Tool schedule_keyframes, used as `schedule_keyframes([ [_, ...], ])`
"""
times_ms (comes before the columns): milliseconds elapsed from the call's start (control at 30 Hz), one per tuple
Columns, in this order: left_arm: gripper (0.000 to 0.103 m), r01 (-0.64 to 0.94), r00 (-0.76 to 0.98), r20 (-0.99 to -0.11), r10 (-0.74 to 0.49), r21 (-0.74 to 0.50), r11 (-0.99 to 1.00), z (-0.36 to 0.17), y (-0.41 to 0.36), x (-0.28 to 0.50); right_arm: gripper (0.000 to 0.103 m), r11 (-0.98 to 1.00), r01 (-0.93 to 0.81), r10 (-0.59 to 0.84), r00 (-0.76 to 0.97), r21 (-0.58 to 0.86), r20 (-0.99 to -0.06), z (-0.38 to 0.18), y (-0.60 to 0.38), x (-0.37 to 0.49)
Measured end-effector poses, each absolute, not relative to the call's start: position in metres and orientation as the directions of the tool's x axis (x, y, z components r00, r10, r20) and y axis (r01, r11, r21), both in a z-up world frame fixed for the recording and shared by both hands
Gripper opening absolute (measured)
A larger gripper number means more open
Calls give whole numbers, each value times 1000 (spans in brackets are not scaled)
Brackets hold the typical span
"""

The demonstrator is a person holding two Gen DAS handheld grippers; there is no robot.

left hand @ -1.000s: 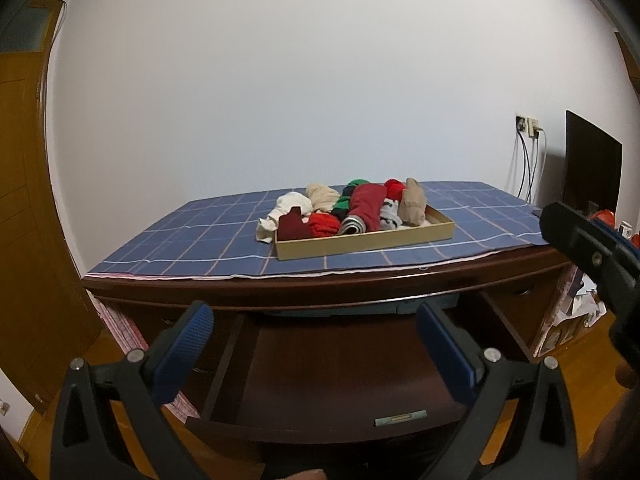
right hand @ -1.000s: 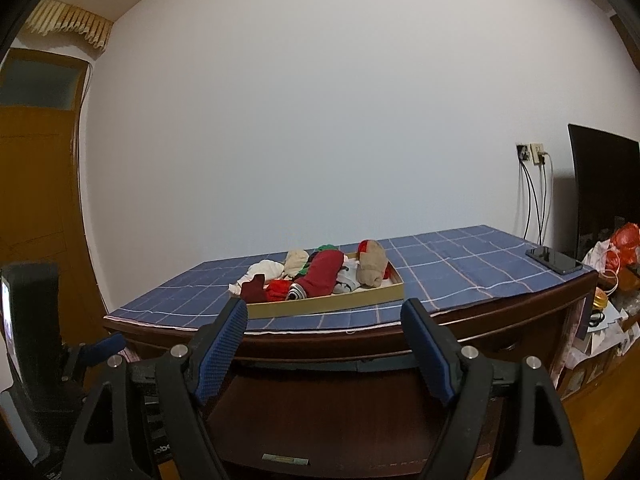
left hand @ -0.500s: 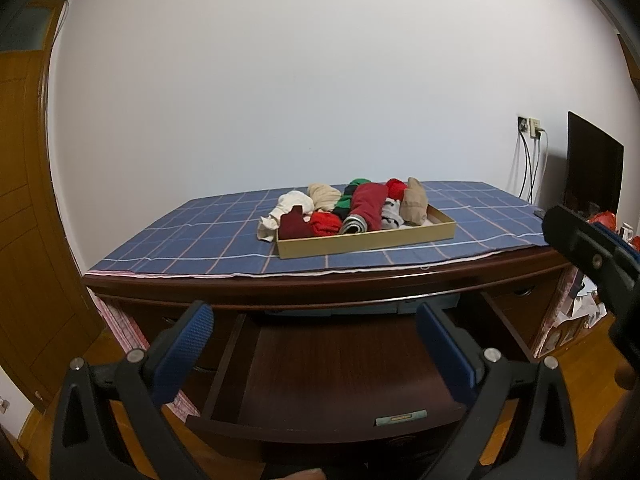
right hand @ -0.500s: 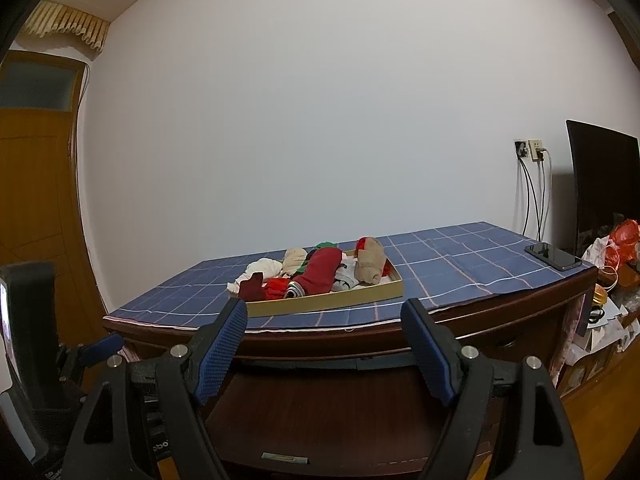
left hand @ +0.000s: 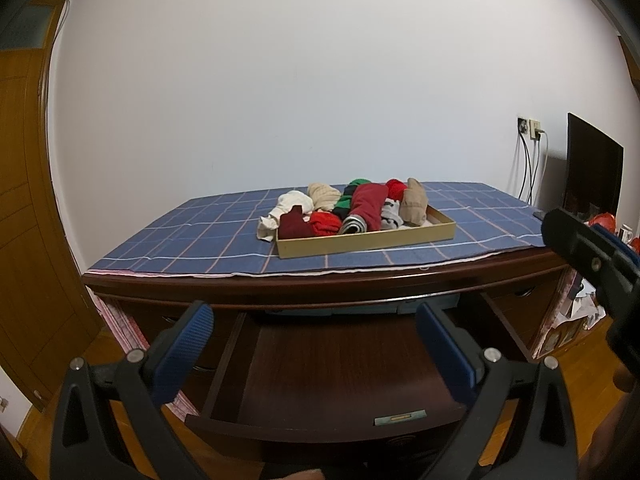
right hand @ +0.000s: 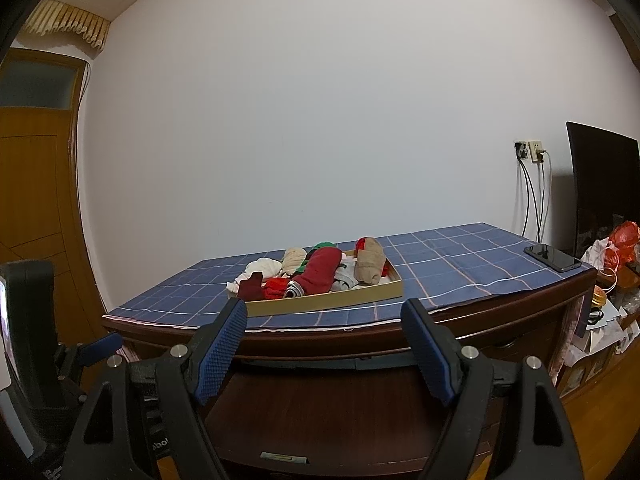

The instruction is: Take underwear out of drawer

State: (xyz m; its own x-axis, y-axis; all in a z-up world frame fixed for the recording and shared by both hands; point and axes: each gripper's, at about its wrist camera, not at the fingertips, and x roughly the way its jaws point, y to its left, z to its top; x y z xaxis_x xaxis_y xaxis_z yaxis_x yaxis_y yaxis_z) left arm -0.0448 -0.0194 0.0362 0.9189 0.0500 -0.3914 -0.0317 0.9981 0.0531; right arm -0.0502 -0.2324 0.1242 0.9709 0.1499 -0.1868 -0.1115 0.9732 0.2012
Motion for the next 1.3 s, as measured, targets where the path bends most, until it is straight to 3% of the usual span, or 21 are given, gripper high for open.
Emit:
schedule_keyframes([
  [1300, 103, -44, 917, -394, 58, 45, 998, 36, -16, -45, 81, 974, -110, 148, 970, 197, -191, 125, -235, -51],
])
